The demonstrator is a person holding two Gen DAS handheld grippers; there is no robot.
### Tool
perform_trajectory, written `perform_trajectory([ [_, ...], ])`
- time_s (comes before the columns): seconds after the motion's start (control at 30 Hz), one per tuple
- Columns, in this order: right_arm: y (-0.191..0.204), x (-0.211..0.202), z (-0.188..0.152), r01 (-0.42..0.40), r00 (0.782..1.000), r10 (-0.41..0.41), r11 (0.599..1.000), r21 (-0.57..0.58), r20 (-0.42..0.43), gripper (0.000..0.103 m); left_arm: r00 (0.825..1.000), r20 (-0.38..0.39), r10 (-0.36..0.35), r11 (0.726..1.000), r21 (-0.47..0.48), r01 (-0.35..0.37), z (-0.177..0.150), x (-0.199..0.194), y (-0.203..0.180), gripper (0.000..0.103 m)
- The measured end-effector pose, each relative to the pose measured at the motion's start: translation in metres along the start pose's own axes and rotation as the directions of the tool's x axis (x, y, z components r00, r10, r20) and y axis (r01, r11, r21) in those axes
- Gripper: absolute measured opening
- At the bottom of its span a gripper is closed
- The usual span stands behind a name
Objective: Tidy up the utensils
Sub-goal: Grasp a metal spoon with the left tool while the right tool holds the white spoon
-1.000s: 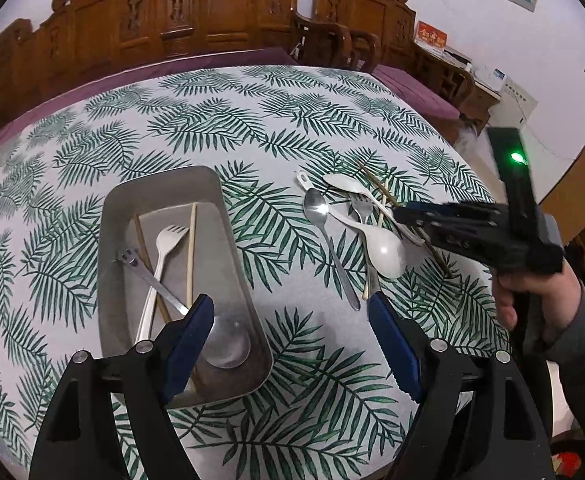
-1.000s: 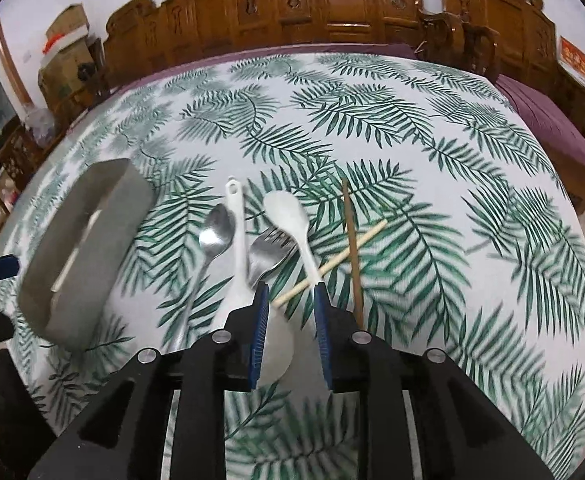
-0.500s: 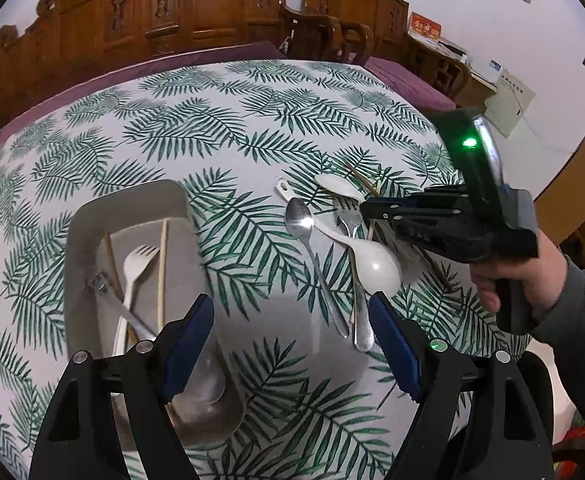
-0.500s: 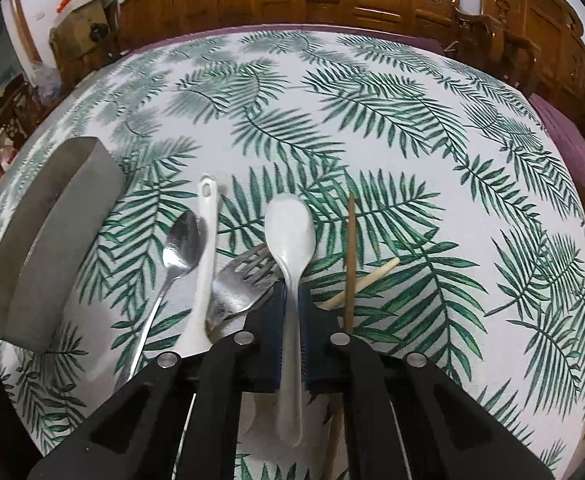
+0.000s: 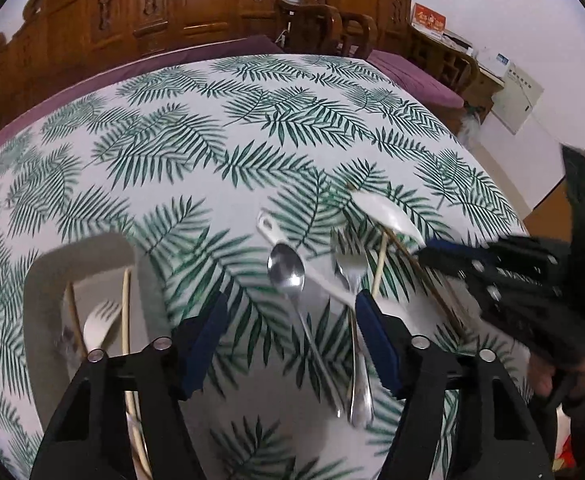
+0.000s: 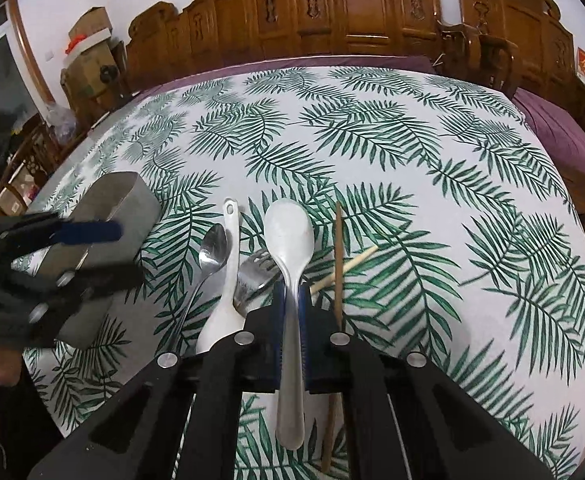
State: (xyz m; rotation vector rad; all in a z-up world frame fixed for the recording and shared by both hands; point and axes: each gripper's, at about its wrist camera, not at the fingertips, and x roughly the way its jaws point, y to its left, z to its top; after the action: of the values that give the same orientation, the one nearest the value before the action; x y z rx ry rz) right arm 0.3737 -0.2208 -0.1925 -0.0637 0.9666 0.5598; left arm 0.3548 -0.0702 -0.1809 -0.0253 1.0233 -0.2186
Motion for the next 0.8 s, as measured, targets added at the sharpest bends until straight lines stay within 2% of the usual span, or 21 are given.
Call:
perform_trajectory([
  [0.07,-0.002,-0.002,-0.003,-0.004,1.000,0.004,1.000,0.007,0.003,0.008,1.000,-0.004,0.004,1.000,0.006,-0.004,0.008,0.008,-0.001,0.059],
  [0.13,-0.004,-0.003,-0.006,-0.004,1.000,0.004,1.000,0.014,0.001,0.008,1.000,-0.007,0.005,1.000,0.005,-0.005,0.014,0.015,0.001,0.053],
  [0.4,-0.011,-0.004,-0.012,-0.019,1.000,0.019,0.999,0.039,0.010,0.008,0.998,-0.055,0.020,1.000,0.010,-0.020,0.026,0.043,0.003,0.049],
  [0.43,-0.011,-0.004,-0.013,-0.019,1.000,0.019,0.999,0.039,0.010,0.008,0.998,-0.063,0.025,1.000,0.007,-0.025,0.027,0.047,0.004,0.044],
  [0.47,-0.012,-0.005,-0.013,-0.020,1.000,0.020,0.999,0.040,0.010,0.008,0.997,-0.072,0.030,1.000,0.003,-0.030,0.027,0.050,0.005,0.039],
  [0.57,-0.012,-0.006,-0.013,-0.022,1.000,0.022,0.999,0.042,0.012,0.008,0.994,-0.107,0.030,0.999,-0.008,-0.031,0.028,0.060,0.006,0.034],
  [0.8,-0.012,-0.008,-0.012,-0.025,1.000,0.024,0.999,0.040,0.015,0.008,0.988,-0.149,0.034,0.999,-0.015,-0.037,0.021,0.073,0.006,0.030],
])
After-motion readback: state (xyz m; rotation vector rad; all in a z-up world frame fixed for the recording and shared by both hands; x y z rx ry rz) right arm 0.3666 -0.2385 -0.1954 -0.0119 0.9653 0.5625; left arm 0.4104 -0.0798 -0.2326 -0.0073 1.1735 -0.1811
